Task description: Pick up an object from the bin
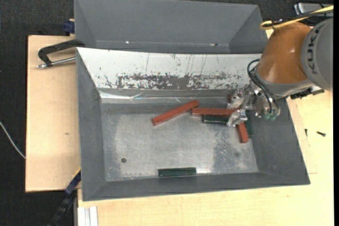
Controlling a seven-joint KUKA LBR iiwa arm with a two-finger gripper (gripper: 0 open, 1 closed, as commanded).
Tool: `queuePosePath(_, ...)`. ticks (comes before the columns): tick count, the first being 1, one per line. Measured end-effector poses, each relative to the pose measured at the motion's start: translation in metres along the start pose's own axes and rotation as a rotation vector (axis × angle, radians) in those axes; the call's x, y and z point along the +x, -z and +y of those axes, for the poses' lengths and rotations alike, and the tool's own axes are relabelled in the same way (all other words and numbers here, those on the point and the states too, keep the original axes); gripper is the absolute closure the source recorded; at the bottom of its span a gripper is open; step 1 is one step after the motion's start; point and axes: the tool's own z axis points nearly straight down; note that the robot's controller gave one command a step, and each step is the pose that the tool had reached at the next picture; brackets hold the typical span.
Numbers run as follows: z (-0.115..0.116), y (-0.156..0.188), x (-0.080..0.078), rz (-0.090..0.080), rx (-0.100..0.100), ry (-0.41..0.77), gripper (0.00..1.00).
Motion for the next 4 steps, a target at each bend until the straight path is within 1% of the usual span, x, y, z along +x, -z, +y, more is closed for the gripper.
queuePosePath(1, 0.002, 0.043, 0.004, 0.008, -0.003, -0.003, 1.00)
queuePosePath(2, 0.001, 0.104, 0.001, 0.007, -0.002, 0.066, 1.00)
queuePosePath(3, 0.002, 0.169, 0.005, 0.006, -0.003, 0.064, 1.00)
queuePosePath(4, -0.009, 0.235, 0.004, 0.005, -0.003, 0.106, 1.00)
